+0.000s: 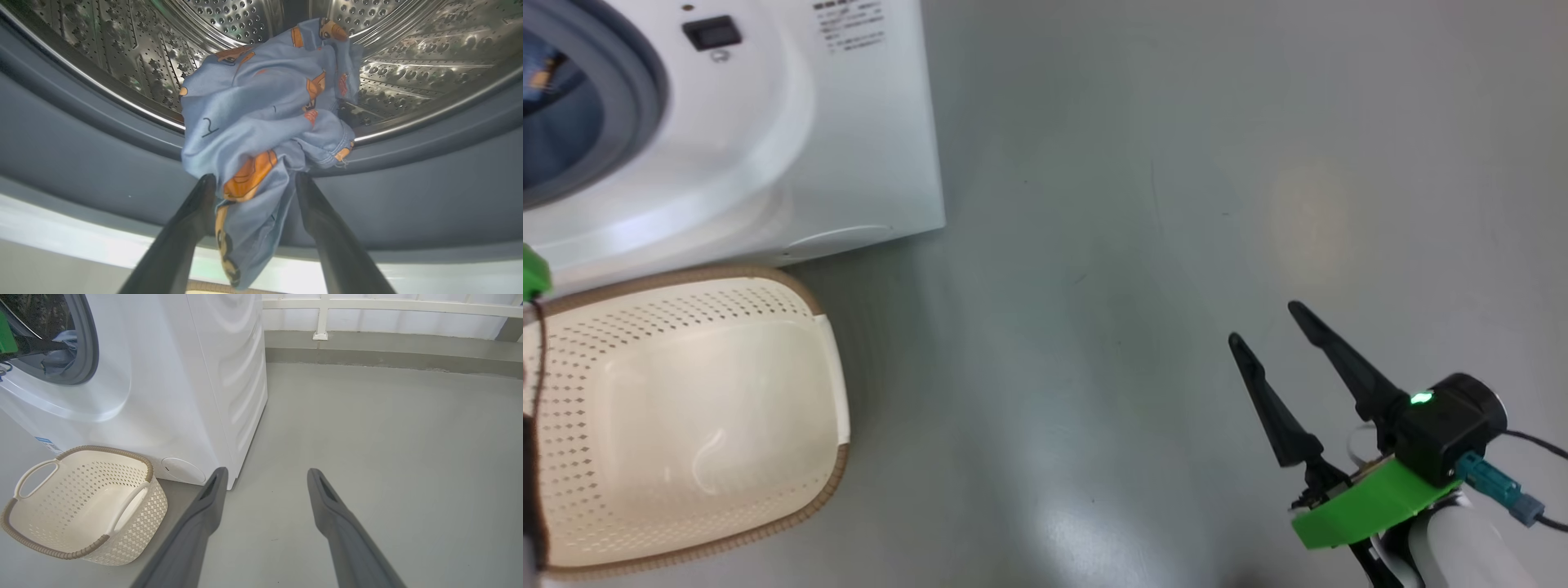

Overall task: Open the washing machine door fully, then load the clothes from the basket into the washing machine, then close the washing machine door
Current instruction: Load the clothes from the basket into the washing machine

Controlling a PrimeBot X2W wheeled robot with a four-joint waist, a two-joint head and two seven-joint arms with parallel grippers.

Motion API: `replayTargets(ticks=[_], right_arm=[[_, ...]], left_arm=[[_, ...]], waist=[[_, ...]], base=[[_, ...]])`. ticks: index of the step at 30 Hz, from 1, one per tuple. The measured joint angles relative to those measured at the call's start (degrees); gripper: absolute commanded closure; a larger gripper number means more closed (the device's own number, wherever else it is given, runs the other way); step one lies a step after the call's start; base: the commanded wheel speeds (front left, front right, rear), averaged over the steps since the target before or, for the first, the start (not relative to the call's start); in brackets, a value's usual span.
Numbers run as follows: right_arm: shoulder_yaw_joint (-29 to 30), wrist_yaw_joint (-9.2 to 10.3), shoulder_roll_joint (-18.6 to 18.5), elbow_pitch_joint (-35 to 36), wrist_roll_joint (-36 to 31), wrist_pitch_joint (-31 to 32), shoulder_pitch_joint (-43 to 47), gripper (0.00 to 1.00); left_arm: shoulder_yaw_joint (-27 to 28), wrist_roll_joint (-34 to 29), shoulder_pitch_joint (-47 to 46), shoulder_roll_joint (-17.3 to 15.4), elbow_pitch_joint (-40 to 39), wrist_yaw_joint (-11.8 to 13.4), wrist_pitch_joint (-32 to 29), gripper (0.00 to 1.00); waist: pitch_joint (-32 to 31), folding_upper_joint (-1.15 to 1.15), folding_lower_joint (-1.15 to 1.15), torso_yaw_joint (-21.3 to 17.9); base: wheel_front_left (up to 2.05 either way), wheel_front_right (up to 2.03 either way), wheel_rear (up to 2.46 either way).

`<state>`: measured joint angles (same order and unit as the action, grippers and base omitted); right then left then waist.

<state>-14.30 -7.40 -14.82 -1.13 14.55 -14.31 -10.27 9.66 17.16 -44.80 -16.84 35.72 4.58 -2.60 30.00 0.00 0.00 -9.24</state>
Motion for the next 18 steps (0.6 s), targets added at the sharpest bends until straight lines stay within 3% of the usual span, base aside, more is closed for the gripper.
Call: replayTargets(ticks=[13, 14, 16, 18], right_arm=[[0.1, 0.00, 0.1, 0.5, 0.2, 0.0, -2.0, 0.00], [0.1, 0.00, 0.1, 0.5, 0.2, 0.0, -2.0, 0.00], [0.1, 0.00, 0.1, 0.5, 0.2, 0.0, -2.1, 0.00], [0.1, 0.00, 0.1, 0.5, 0.3, 0.0, -2.1, 0.00]], left_arm=[[-1.2, -1.5, -10.1, -2.9, 11.0, 1.0, -2.1, 0.00], [-1.3, -1.5, -10.7, -3.0, 11.8, 1.0, -2.5, 0.09], [-1.7, -1.5, -11.5, -3.3, 13.1, 0.9, -2.4, 1.00], [-1.9, -1.5, -12.5, -3.5, 14.0, 0.6, -2.4, 1.00]], waist=[[2.8, 0.00, 0.00, -1.4], [3.0, 0.00, 0.00, -1.5], [3.2, 0.00, 0.00, -1.7], [3.5, 0.00, 0.00, -1.9]], base=[[0.00, 0.00, 0.00], [0.00, 0.00, 0.00], [0.00, 0.00, 0.00], [0.00, 0.00, 0.00]])
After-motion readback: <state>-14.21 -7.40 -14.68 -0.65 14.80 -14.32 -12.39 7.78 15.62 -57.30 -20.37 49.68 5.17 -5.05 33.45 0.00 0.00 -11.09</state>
